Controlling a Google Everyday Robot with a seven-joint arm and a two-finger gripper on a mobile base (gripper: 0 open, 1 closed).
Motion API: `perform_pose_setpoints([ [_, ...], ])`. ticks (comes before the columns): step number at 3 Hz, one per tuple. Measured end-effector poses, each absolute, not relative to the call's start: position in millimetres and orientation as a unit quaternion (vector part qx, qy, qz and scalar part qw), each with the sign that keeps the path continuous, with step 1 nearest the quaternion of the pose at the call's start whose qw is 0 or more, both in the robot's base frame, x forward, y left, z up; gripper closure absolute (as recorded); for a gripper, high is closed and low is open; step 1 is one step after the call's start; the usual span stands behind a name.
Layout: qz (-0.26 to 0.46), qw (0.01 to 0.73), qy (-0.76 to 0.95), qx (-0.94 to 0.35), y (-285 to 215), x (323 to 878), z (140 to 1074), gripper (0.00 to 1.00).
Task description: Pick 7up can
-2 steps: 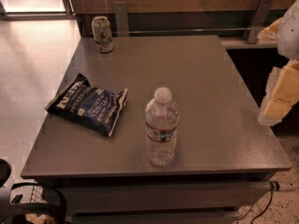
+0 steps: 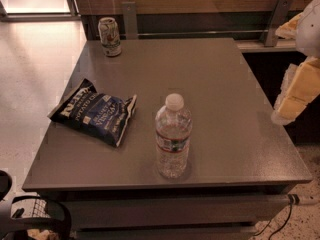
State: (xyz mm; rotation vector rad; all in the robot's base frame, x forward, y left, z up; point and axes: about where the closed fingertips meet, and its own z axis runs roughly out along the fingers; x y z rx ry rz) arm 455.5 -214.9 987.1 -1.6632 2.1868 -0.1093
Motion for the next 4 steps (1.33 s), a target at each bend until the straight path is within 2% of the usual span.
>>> perform_pose_setpoints([
  [2, -0.006, 0.341, 0.785, -0.517, -212.0, 543.1, 999.7, 0.0],
  [4, 0.067, 0.456, 0.754, -0.468, -159.8, 607.5, 1005.4, 0.0],
])
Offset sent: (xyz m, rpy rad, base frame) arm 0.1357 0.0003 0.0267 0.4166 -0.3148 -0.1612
